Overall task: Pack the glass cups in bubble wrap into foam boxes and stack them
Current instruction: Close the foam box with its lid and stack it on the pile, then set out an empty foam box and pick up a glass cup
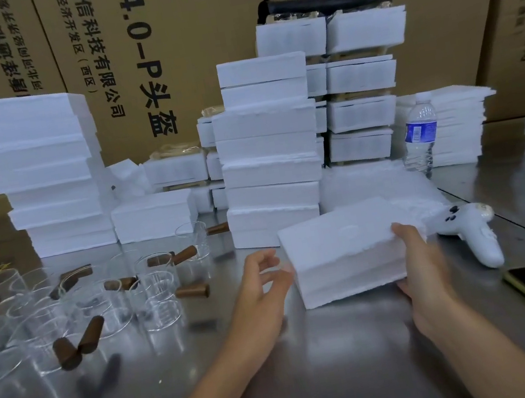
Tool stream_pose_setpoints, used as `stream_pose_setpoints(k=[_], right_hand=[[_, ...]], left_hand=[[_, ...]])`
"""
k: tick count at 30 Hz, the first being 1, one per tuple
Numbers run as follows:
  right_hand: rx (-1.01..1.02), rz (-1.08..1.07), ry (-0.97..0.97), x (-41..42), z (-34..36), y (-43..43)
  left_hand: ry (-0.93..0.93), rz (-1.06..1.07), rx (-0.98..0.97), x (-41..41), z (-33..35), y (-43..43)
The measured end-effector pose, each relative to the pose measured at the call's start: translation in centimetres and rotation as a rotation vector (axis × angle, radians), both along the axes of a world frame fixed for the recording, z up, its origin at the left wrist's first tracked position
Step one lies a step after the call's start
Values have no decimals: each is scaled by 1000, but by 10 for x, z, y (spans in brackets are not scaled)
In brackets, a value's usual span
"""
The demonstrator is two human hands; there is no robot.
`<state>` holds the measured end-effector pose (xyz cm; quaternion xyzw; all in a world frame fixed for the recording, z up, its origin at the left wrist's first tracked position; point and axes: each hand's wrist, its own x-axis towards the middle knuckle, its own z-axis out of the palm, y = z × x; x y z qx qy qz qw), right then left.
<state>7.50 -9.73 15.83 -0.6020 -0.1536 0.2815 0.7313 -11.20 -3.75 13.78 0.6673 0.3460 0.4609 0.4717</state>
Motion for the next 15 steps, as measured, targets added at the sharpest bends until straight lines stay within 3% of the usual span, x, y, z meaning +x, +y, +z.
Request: stream_pose_setpoints(k=[8, 15], right_hand=[[-212, -111, -189, 7, -6, 7], [-166, -166, -466, -5, -1, 3]], left_hand=[[44, -40, 17, 19, -6, -3], [125, -42, 139, 11, -12, -5]])
